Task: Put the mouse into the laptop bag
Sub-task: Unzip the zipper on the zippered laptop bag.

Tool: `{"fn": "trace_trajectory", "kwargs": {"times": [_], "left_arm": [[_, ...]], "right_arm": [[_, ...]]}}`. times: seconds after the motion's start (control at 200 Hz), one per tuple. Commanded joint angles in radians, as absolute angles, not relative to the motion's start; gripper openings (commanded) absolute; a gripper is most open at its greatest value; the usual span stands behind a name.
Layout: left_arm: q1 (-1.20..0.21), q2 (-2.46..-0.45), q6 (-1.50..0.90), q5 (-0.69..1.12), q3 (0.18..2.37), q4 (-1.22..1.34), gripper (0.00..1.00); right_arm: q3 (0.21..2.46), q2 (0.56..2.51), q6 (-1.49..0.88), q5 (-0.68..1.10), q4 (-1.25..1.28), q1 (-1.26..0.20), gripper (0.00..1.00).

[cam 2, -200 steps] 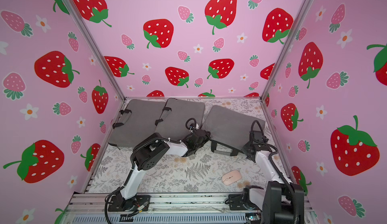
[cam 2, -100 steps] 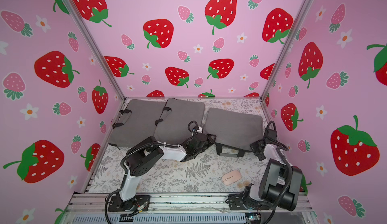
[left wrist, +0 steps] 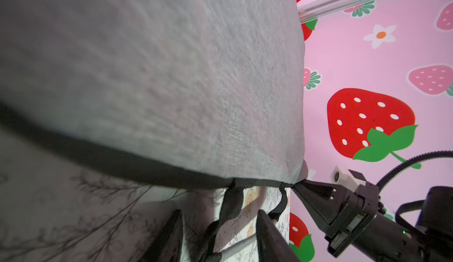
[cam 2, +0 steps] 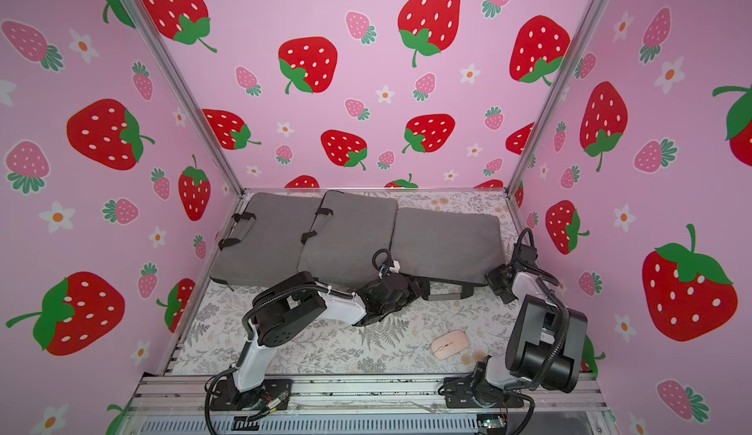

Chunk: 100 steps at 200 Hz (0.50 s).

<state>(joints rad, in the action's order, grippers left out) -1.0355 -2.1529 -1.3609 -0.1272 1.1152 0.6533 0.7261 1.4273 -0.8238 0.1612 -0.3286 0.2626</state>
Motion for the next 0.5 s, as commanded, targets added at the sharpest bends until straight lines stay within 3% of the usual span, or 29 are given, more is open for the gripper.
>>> {"fn": "trace_trajectory", "kwargs": {"times": [0.0,0.17,0.275,0.465,0.495], "left_arm": [[-1.036,-2.193,-1.377,-0.129,1.159,0.611,0.5],[-1.043,-2.218,-1.389,-0.094,1.207,0.603,0.44],[-1.049,-2.219,-1.402,-0.069,1.214,0.648,0.32],[-1.057,-2.142,-1.369,-0.096,1.201,0.662,0.29],[-1.056,-2.133,-1.36,-0.109,1.205,0.65,0.23]], "right_arm": [[0.703,1.381,-0.803,0.14,-0.384,0.255,0.0],[0.667,1.346,-0.796,0.149,-0.383,0.254,0.0],[0.644,1.322,-0.787,0.164,-0.384,0.252,0.0],[0.595,1.261,-0.772,0.171,-0.411,0.248,0.0],[0.588,1.25,-0.772,0.174,-0.41,0.249,0.0]]}}
